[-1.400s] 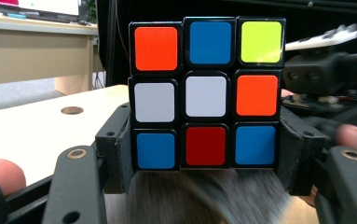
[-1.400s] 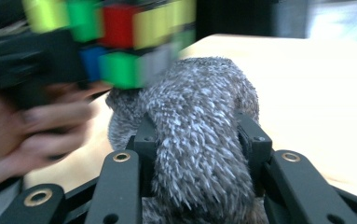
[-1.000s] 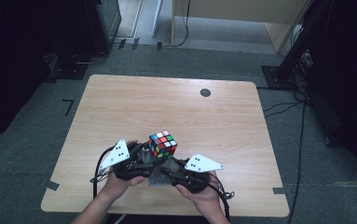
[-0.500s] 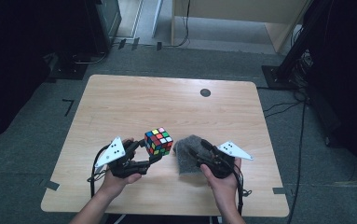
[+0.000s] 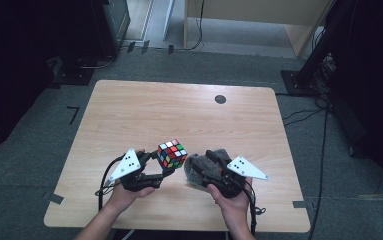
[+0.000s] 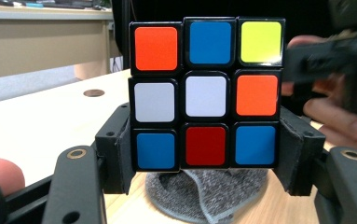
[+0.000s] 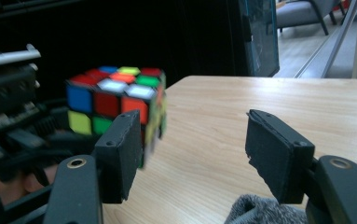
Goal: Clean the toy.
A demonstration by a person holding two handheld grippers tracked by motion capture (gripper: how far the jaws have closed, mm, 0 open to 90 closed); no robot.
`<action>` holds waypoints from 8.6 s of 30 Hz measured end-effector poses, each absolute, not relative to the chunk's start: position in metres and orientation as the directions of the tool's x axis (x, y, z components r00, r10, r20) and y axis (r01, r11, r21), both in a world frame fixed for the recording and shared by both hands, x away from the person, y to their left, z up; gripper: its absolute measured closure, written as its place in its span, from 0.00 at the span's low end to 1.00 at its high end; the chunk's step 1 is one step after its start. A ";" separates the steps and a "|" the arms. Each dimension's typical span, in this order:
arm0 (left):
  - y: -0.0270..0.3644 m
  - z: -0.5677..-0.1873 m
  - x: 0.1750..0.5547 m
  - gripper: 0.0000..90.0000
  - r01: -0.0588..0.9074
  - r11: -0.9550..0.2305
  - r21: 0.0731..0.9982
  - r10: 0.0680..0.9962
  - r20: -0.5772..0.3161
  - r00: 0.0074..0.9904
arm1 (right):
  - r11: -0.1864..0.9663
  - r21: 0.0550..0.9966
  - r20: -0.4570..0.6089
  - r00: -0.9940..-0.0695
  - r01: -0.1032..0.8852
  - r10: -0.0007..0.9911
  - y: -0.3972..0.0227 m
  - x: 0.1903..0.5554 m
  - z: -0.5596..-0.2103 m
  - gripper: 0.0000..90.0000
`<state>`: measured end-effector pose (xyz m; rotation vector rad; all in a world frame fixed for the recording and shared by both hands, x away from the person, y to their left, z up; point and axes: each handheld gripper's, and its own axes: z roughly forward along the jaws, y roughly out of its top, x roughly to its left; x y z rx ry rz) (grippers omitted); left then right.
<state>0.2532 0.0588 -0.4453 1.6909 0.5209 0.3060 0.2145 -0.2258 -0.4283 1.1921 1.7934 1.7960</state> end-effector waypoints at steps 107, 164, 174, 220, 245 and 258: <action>0.075 -0.441 0.269 0.37 0.247 -0.144 0.958 0.450 -0.158 0.879 | -0.094 0.975 0.213 -0.712 0.203 0.669 -0.209 0.220 -0.447 0.32; 0.071 -0.439 0.268 0.37 0.290 -0.166 0.943 0.409 -0.201 0.890 | 0.168 0.986 -0.110 -0.809 -0.014 0.577 -0.182 0.208 -0.458 0.29; 0.075 -0.436 0.270 0.37 0.313 -0.142 0.939 0.394 -0.237 0.888 | 0.205 0.979 -0.138 -0.789 -0.015 0.599 -0.185 0.211 -0.462 0.26; 0.064 -0.443 0.268 0.24 0.223 -0.337 0.915 0.408 -0.072 0.910 | 0.113 0.981 0.049 -0.766 0.157 0.640 -0.219 0.225 -0.454 0.38; 0.019 -0.458 0.224 0.21 -0.089 -0.451 0.888 0.435 0.306 0.847 | -0.032 0.889 0.339 -0.608 0.457 0.718 -0.187 0.213 -0.443 0.38; 0.016 -0.466 0.221 0.36 -0.115 -0.425 0.898 0.483 0.332 0.811 | -0.122 0.812 0.480 -0.532 0.571 0.698 -0.185 0.214 -0.447 0.38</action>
